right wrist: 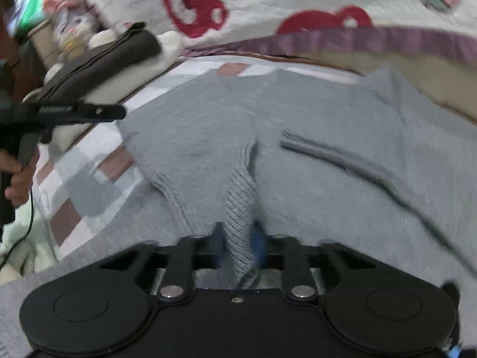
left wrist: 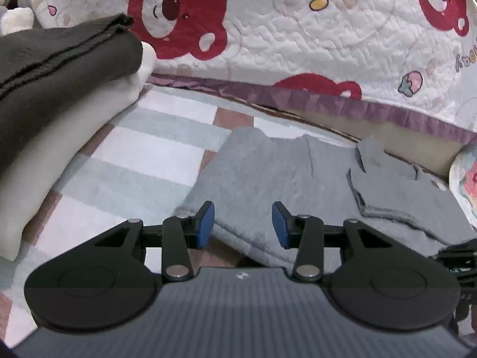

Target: Fold clothes

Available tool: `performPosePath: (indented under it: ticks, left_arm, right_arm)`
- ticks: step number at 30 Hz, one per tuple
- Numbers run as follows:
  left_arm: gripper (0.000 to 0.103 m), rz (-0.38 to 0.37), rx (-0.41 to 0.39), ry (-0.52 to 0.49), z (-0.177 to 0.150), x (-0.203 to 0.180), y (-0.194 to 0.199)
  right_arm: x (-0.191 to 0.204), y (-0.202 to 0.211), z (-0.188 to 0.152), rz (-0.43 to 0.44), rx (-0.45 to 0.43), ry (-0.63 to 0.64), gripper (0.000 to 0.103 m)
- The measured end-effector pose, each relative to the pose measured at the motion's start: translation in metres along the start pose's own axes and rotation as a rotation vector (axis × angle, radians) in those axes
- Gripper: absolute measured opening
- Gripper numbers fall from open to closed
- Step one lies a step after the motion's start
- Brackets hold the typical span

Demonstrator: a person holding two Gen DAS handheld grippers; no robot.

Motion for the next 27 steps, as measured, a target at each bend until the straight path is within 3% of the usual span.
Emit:
performPosePath:
  ticks: [4,6,8,10,15,20,27]
  left_arm:
    - [0.041,0.000,-0.016,-0.010,0.003,-0.004,0.001]
    - [0.042,-0.040,0.003,0.038,0.006,-0.006,0.004]
    - [0.044,-0.081,0.004,0.088,0.008,-0.008,0.007]
    - [0.045,-0.084,0.005,0.075,0.007,-0.012,0.006]
    - [0.045,-0.106,0.086,0.030,-0.014,-0.024,-0.007]
    - [0.048,-0.086,0.183,-0.095,-0.040,-0.040,-0.029]
    - [0.046,-0.135,0.166,-0.121,-0.039,-0.051,-0.026]
  right_arm:
    - [-0.016,0.033,0.032,-0.117,-0.117,0.066,0.015]
    - [-0.030,0.053,0.049,-0.177,-0.172,0.080,0.015]
    - [-0.051,0.071,0.059,-0.241,-0.199,0.081,0.015]
    - [-0.072,0.087,0.067,-0.307,-0.217,0.076,0.015]
    - [-0.116,0.109,0.054,-0.429,-0.198,0.028,0.015]
    - [-0.138,0.122,0.032,-0.464,-0.185,-0.064,0.015]
    - [-0.162,0.151,0.026,-0.569,-0.223,-0.123,0.015]
Point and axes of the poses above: each gripper's, at about its wrist camera, not at the fingertips, and y roughly against the way its jaws point, x to its left, z to its top, the point moved 6 cm from there along -y, roughly the way its jaws point, and after that the axes turned 15 degrees about y, right-handed, at the moved point
